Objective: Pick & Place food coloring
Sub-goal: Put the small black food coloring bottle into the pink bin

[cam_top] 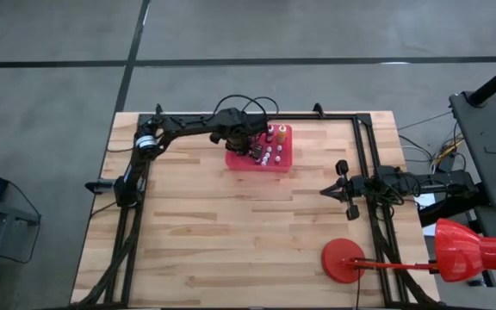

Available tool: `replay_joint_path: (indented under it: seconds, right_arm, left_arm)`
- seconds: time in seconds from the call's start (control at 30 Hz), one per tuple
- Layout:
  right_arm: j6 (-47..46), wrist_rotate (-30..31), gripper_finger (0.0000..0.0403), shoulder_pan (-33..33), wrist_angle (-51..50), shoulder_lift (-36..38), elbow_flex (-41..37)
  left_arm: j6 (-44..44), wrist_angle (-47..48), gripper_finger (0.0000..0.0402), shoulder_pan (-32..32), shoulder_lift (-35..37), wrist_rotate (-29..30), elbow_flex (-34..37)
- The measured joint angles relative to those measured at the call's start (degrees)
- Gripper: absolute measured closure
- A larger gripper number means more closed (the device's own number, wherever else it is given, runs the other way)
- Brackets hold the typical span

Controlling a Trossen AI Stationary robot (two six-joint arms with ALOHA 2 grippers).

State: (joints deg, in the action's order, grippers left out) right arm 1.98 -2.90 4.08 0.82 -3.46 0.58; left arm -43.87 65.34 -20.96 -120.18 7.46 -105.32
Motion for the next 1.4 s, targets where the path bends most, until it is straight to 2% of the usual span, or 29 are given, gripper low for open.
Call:
replay_joint_path:
  seconds: [0.27,0.67,1.2,1.4]
  right_arm:
    - [0.0,0.0,0.0394,0.0,0.0,0.0,0.0]
    - [0.1,0.0,0.0394,0.0,0.0,0.0,0.0]
    - [0.0,0.0,0.0394,0.0,0.0,0.0,0.0]
    - [0.0,0.0,0.0394,0.0,0.0,0.0,0.0]
  left_arm:
    - [-0.9,-1.5,0.0372,1.3,0.0,-0.1,1.0]
    - [-2.0,-10.7,0.0372,1.9,0.0,-0.1,8.0]
    - [-2.1,-12.5,0.0371,2.0,0.0,-0.1,9.0]
    - [-2.1,-12.8,0.0344,2.0,0.0,-0.4,9.0]
